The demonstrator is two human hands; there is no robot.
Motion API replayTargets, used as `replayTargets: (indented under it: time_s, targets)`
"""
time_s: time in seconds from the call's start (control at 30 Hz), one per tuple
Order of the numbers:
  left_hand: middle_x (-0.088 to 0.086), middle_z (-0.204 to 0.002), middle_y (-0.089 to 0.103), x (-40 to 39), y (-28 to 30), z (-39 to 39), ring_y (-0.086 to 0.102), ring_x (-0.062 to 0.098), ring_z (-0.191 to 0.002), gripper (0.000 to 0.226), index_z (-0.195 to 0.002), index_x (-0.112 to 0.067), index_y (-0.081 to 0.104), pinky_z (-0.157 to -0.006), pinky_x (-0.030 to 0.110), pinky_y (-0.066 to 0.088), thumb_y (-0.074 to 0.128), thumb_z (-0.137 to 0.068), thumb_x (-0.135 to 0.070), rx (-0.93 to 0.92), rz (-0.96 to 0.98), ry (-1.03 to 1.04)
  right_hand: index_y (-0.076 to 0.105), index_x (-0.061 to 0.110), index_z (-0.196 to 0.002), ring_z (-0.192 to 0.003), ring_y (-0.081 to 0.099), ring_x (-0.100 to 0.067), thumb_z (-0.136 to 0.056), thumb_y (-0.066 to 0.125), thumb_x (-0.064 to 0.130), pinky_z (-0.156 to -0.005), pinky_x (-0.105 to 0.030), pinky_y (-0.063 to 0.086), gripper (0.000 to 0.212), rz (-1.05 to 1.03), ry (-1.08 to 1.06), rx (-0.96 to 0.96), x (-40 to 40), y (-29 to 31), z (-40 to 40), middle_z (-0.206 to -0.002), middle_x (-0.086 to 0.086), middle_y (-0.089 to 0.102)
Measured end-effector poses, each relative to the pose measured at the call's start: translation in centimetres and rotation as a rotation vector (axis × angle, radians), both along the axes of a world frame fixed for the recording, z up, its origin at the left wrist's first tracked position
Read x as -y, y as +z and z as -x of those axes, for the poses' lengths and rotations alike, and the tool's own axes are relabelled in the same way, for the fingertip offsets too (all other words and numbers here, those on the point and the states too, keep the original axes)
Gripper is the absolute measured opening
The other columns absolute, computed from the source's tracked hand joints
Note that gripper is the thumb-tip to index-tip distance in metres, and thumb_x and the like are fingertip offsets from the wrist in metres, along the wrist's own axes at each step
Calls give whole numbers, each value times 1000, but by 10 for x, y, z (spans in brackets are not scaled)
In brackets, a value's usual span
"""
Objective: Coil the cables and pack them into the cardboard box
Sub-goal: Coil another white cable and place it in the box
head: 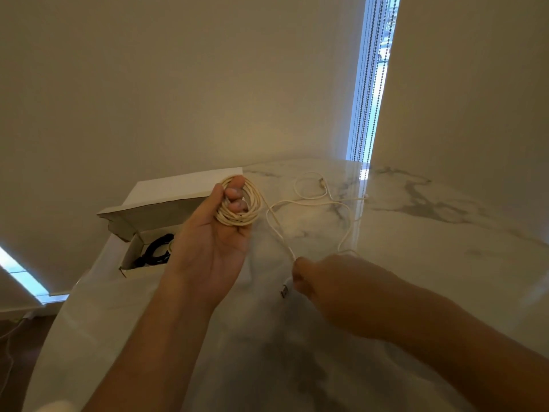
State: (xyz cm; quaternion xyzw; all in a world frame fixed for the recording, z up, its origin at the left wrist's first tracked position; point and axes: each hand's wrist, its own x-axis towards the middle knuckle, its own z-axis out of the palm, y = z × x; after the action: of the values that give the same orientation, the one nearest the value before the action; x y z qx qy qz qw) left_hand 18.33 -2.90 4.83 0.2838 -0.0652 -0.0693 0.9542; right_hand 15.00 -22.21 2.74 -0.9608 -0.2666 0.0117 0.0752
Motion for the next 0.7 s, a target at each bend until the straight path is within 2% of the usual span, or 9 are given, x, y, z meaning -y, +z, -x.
replayTargets:
  time_s: [0.13, 0.23, 0.33, 0.4, 0.47, 0.53, 0.6, 0.7]
  targets:
    - [2, -94, 57, 0, -2, -1, 54, 6, -76, 27, -124, -4, 49, -80, 17, 50, 48, -100, -18, 18, -12, 51, 43, 23, -122, -74, 46, -18, -105, 29, 44, -72, -32, 41, 31, 14, 53, -17, -17, 8, 16, -89, 3, 53]
    - [4, -100, 56, 5, -4, -1, 53, 8, -79, 24, -122, -5, 48, -84, 21, 48, 49, -101, -15, 35, -111, 66, 44, 22, -121, -77, 46, -19, -104, 28, 47, -73, -35, 42, 35, 50, 80, -21, -19, 16, 24, -100, -2, 60]
    - [8, -100, 60, 15, -6, 3, 54, 11, -82, 26, -119, 2, 58, -82, 21, 51, 54, -98, -12, 31, -279, 153, 45, 22, -116, -74, 45, -19, -103, 26, 51, -74, -35, 43, 38, 70, 138, 9, -20, 24, 31, -100, -3, 61]
    - [10, -99, 63, 22, -7, 9, 55, 14, -84, 29, -117, 7, 62, -86, 24, 50, 57, -96, -12, 30, -407, 202, 44, 23, -114, -71, 44, -20, -102, 25, 52, -74, -35, 46, 38, 73, 171, 36, -20, 29, 33, -95, -3, 60]
    - [10, -97, 65, 27, -9, 13, 56, 17, -86, 27, -113, 4, 67, -88, 28, 49, 59, -96, -15, 48, -568, 237, 44, 25, -109, -68, 47, -19, -102, 24, 51, -73, -35, 49, 34, 60, 200, 100, -16, 34, 33, -87, -1, 57]
    - [7, -97, 69, 29, -11, 15, 60, 16, -88, 23, -111, -6, 71, -87, 30, 49, 59, -97, -20, 88, -760, 239, 39, 27, -96, -59, 45, -11, -102, 24, 48, -60, -25, 40, 26, 16, 226, 164, -9, 37, 33, -76, 5, 52]
    - [3, -96, 71, 29, -13, 15, 62, 14, -87, 24, -116, -9, 69, -87, 31, 50, 58, -98, -21, 119, -901, 214, 40, 28, -86, -47, 36, -6, -100, 26, 44, -50, -16, 22, 25, -4, 229, 253, -4, 41, 31, -62, 8, 46]
    - [2, -92, 70, 29, -15, 16, 63, 14, -87, 24, -116, -9, 68, -93, 35, 51, 58, -97, -20, 123, -980, 146, 48, 30, -75, -38, 26, -5, -92, 36, 40, -47, -11, 10, 22, -46, 197, 335, 5, 45, 29, -50, 11, 44]
